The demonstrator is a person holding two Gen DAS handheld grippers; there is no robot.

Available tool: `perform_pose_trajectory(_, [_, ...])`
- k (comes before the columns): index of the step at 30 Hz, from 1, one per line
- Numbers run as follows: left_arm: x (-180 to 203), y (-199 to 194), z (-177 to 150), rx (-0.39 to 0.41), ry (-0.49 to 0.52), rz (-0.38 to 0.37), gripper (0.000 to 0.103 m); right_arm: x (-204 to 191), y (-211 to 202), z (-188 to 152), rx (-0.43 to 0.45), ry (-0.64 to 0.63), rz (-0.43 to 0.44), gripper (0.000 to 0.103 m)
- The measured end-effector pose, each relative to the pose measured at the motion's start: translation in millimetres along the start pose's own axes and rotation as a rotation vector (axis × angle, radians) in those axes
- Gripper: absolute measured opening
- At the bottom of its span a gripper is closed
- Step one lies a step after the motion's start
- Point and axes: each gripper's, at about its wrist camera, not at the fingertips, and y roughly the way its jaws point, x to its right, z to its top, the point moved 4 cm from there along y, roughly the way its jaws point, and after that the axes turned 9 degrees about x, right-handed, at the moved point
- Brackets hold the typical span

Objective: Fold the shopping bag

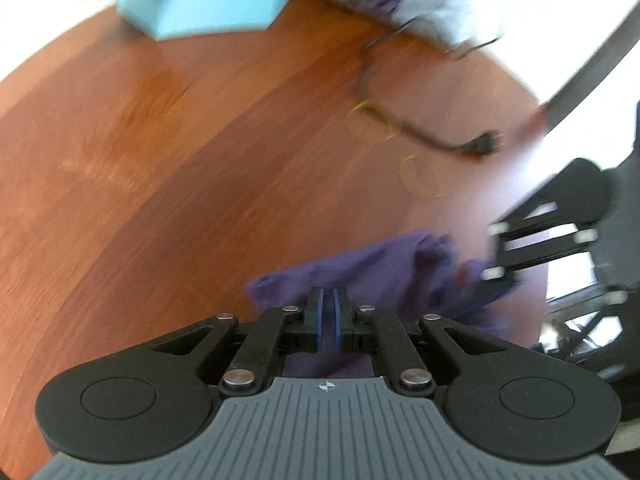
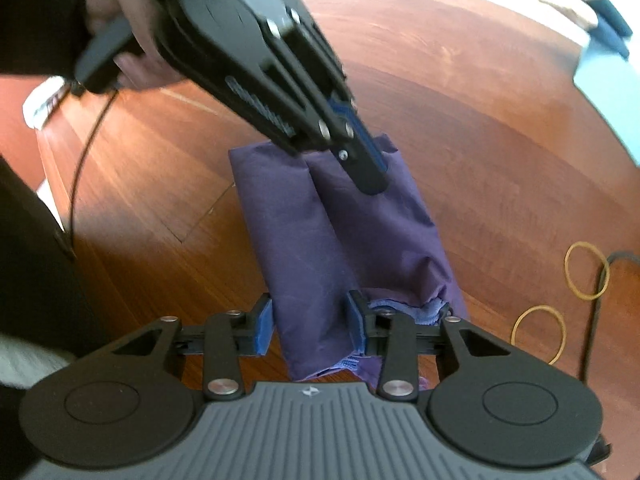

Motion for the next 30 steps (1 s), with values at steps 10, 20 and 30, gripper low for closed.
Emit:
perform_pose_trajectory(10, [-28, 16, 8, -0.093, -0.270, -0.064, 0.002, 48, -8, 3, 0.008, 0.299, 0.130, 0.036])
perform_pose_trajectory(20, [-32, -12, 8, 0.049, -0.384, -0.045, 0.005, 97, 4, -2, -0.004, 0.557, 0.256, 0.033])
perform_pose_trajectory(30, [-6, -69, -7, 0.177, -0.157, 0.085, 0.012, 122, 18, -21, 0.031, 0.738, 0.348, 0.031])
